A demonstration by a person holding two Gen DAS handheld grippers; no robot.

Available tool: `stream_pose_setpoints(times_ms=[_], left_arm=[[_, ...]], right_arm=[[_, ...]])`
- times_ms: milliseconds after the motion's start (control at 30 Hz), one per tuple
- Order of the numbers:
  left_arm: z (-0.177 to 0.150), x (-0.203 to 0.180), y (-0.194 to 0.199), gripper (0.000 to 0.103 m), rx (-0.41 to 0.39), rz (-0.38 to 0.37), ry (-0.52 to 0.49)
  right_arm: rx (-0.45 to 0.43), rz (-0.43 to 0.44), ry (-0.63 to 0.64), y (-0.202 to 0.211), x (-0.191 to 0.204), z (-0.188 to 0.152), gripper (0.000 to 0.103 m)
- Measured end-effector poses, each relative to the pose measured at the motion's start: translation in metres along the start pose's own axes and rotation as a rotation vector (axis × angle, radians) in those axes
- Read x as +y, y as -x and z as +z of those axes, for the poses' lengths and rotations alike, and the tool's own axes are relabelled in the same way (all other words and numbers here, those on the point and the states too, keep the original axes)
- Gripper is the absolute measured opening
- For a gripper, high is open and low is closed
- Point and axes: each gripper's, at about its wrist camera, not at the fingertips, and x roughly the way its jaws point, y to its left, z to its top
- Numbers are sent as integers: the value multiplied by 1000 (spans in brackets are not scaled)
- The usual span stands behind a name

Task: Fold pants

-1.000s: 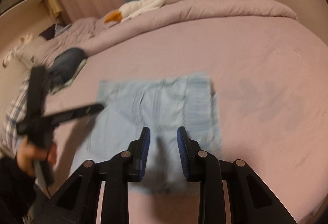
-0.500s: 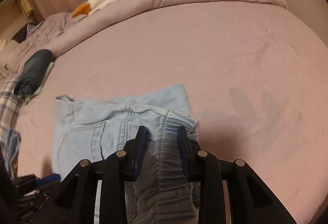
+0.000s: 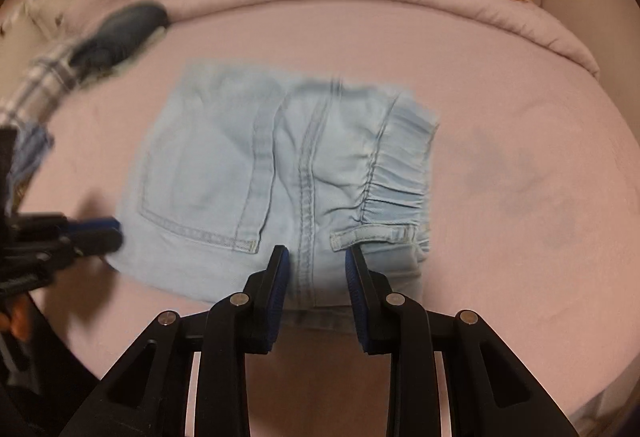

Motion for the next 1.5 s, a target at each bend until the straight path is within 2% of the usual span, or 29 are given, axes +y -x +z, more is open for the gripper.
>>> stream_pose_setpoints(times_ms=[67, 167, 300, 333, 367, 400, 433, 533, 567, 600, 667, 767, 900, 1067, 1233, 1367, 1500], left_arm=[[-2, 0, 4, 13, -5, -2, 6], [-8, 4, 13, 15, -24, -13, 45], [-13, 17, 26, 37, -71, -16, 123], [-13, 21, 25, 37, -64, -20, 134], [-14, 25, 23, 37, -54, -14, 141], [-15, 28, 21, 36, -40, -8, 147], [-16, 31, 17, 36, -29, -18, 152], [-14, 26, 15, 32, -29, -21, 123], [-14, 26, 15, 23, -25, -29, 114], [-15, 24, 14, 18, -19, -44, 107], [-16, 19, 13, 18, -15, -29, 76], [-18, 19, 14, 17, -11, -28, 69], [-22, 19, 14, 17, -6, -32, 73], [-20, 15, 13, 17, -2, -19, 64], [-13, 10, 9, 18, -2, -5, 66], [-14, 8, 10, 18, -2, 4, 67], [-15, 5, 8, 18, -2, 15, 63]], right_arm=[[19, 7, -40, 1, -2, 8, 29], [-15, 69, -70, 11, 0, 22, 31], [-59, 194, -97, 12, 8, 47, 31], [-61, 214, -98, 8, 12, 55, 31], [-62, 228, -91, 4, 16, 61, 36], [-63, 247, -76, -3, 24, 72, 47], [-64, 251, -67, -8, 33, 81, 51], [-48, 284, -36, -29, 56, 105, 53], [-36, 286, -29, -35, 63, 107, 53], [-19, 285, -17, -41, 70, 110, 53], [28, 255, 34, -63, 85, 120, 53], [92, 155, 102, -83, 99, 120, 40], [110, 130, 102, -93, 100, 124, 40], [56, 169, 38, -80, 89, 119, 40], [-16, 192, -12, -42, 68, 102, 40], [-44, 155, -24, -21, 53, 81, 40], [-58, 69, -13, -7, 40, 62, 40]])
